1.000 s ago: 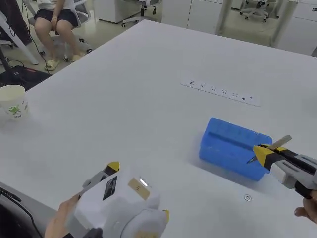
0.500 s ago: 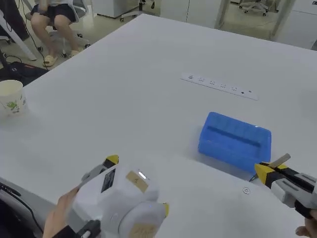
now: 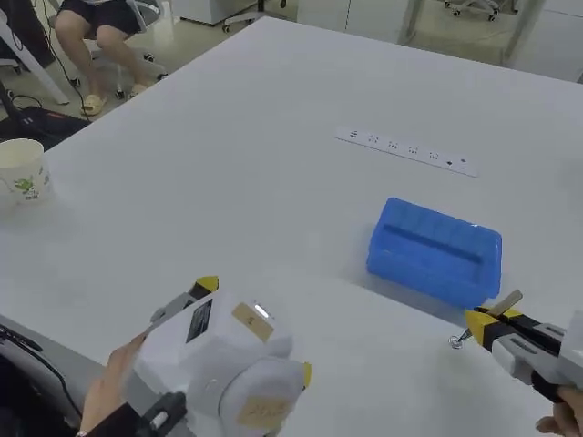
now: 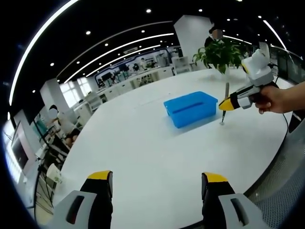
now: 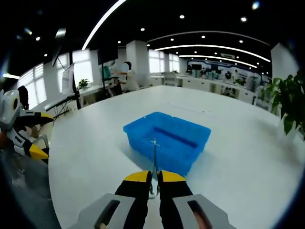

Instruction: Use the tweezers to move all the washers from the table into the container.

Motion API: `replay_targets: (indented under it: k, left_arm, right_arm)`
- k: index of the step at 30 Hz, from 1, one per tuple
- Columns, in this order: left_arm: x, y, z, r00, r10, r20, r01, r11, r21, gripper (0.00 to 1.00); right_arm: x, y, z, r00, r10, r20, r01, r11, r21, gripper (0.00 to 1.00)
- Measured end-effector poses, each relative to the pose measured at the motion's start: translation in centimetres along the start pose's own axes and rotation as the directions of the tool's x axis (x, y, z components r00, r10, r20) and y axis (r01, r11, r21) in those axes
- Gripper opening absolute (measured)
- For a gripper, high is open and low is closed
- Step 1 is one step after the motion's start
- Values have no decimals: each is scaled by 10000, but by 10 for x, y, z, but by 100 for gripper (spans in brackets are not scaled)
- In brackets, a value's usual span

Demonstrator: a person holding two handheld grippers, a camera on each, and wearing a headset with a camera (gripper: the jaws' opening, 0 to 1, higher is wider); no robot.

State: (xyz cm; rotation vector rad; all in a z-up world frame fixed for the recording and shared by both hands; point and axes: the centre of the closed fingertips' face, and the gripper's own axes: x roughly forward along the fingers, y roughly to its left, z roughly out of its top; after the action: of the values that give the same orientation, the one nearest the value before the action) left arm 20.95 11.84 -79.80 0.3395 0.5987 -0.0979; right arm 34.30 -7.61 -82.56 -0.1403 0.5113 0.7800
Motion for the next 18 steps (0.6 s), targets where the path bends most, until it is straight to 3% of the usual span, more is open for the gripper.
replay_targets:
  k: [5,14,18]
  left_arm:
    - [0,-1,-1,10000,-24,-49,24,10000,44,77]
    - [1,-1,-2,9999,-37,-110,37,10000,74,77]
    - [1,-2,-2,9999,-67,-129,69,9999,92,77]
  right_arm:
    - [1,0,-4,9999,-94,-93,92,9998,-185,4]
    - [-3,-1,-7,9997,-129,199,128,9999,33,3]
    - [-5,-2,-9,10000,-67,9,67,10000,49,3]
